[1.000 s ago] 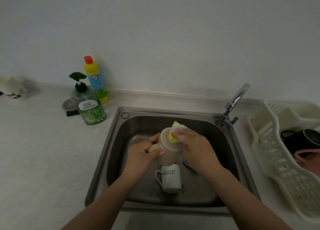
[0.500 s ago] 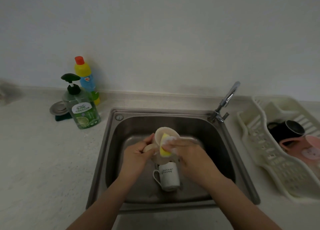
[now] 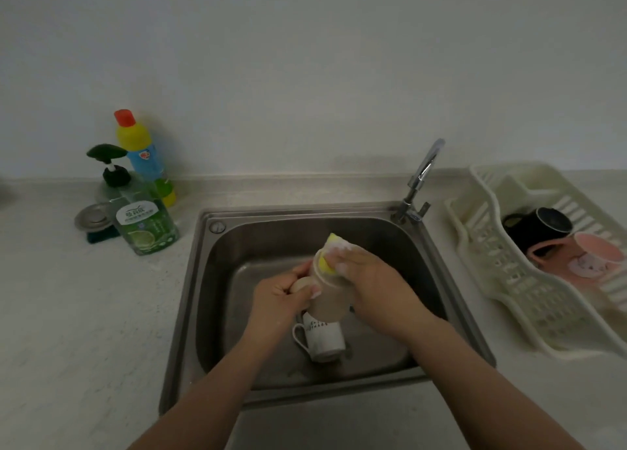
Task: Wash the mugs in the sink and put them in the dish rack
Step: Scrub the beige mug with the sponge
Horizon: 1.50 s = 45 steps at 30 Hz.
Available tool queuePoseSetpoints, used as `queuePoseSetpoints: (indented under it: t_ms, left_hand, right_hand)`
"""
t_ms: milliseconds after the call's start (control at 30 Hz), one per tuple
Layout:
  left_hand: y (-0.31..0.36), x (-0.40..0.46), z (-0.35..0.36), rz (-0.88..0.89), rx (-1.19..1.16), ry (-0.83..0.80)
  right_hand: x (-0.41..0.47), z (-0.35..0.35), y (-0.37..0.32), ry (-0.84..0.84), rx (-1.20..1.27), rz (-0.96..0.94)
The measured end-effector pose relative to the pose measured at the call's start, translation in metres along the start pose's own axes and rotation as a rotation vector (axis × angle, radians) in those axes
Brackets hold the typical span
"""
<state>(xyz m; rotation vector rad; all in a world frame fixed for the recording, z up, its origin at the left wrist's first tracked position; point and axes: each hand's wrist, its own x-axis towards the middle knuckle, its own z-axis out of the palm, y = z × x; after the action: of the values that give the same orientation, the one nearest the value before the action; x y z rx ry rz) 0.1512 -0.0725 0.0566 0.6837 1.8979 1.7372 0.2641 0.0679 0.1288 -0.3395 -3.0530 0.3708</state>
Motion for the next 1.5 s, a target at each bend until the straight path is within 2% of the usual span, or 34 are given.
queuePoseSetpoints:
  t_ms: [100, 267, 433, 500, 600, 733, 833, 933, 1067, 1233, 1400, 1500]
  left_hand:
    - [0.001, 0.003, 0.008, -0.019, -0.018, 0.044]
    - [0.009, 0.001, 0.038, -0.012, 0.028, 0.034]
    - [0.016, 0.003, 0.063, -0.057, -0.025, 0.190]
    - [0.019, 0.000, 0.069, -0.025, 0.022, 0.188]
    - [0.020, -0.002, 0.087, -0.012, 0.046, 0.188]
    - [0.017, -0.006, 0.097, -0.041, 0.044, 0.286]
    - [0.016, -0.012, 0.098, -0.041, 0.077, 0.266]
    - [0.018, -0.008, 0.106, -0.042, 0.058, 0.231]
    - [0.018, -0.001, 0.104, -0.070, 0.015, 0.246]
    - [0.013, 0.003, 0.097, -0.047, 0.103, 0.176]
    - [0.016, 0.006, 0.088, -0.074, 0.005, 0.221]
    - [0.019, 0.006, 0.086, -0.058, 0.022, 0.158]
  right_hand:
    - [-0.011, -0.004, 0.007, -0.082, 0.050, -0.103]
    - [-0.019, -0.015, 0.059, -0.001, 0.111, -0.084]
    - [-0.018, -0.034, 0.072, -0.050, 0.050, -0.291]
    - [-0.025, -0.037, 0.094, -0.073, 0.071, -0.270]
    - [-0.013, -0.035, 0.111, -0.020, 0.104, -0.216]
    - [-0.017, -0.033, 0.104, -0.054, 0.112, -0.364]
    - [-0.028, -0.035, 0.122, -0.059, 0.103, -0.310]
    - [-0.014, -0.027, 0.123, 0.036, 0.180, -0.251]
    - [-0.018, -0.025, 0.105, -0.056, 0.150, -0.336]
    - [-0.010, -0.017, 0.123, 0.066, 0.156, -0.158]
    - [-0.014, -0.024, 0.086, 0.024, 0.148, -0.262]
    - [-0.021, -0.024, 0.101, -0.008, 0.137, -0.113]
